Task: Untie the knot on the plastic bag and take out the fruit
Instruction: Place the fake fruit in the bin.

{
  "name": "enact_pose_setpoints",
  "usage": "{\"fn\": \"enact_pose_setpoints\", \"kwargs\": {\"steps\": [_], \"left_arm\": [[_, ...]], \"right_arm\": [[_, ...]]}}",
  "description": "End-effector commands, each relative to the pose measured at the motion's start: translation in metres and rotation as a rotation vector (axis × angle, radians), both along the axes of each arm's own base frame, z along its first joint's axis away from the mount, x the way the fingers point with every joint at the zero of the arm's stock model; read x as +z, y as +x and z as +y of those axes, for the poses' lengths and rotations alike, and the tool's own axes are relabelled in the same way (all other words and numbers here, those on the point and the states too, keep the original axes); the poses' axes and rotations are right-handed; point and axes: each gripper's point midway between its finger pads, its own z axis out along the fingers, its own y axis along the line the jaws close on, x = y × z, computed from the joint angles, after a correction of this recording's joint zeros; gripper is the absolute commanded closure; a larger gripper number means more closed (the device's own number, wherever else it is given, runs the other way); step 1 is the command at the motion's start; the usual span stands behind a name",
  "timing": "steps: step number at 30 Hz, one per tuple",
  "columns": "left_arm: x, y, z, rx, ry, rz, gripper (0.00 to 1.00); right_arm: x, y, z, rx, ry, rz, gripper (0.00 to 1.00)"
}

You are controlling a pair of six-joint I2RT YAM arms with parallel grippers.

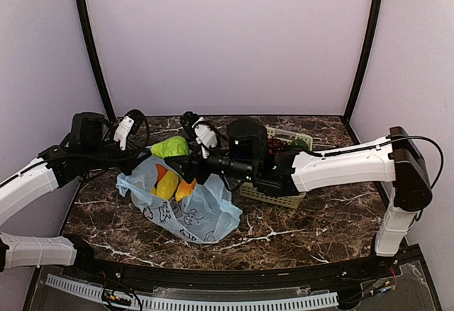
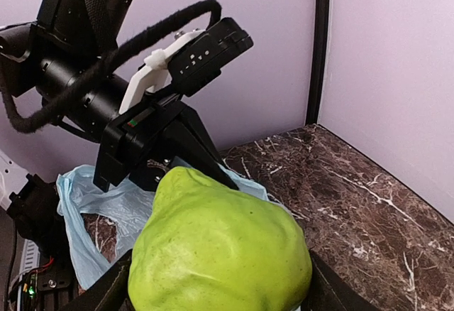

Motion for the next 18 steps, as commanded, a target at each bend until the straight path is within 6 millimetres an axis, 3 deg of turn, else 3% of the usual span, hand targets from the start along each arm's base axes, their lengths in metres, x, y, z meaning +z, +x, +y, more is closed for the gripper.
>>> {"fn": "enact_pose_setpoints", "kwargs": {"steps": [1,6,10,15,18], "left_arm": [[-0.007,0.001,0.009,0.039,0.049,0.01,0.99],[-0.009,0.016,0.038,0.208,0.136,-0.014,0.99],[-0.007,0.02,0.055,0.297,0.174,-0.037,0.99],[-0.001,0.019,0.06,0.319,0.167,-0.066,0.99],[0.0,0.019,0.059,0.309,0.162,-0.072,0.99]], "right_arm": [[0.028,0.01,-0.018,-0.104,0.052,-0.083,0.53],[0.042,0.026,-0.043,-0.233,0.019,-0.173,0.52],[0.045,0.057,-0.079,-0.402,-0.054,-0.208,0.51],[0.031,0.098,-0.142,-0.568,-0.131,-0.13,0.51],[0.011,0.119,-0.177,-0.63,-0.163,-0.007,0.5]]}}
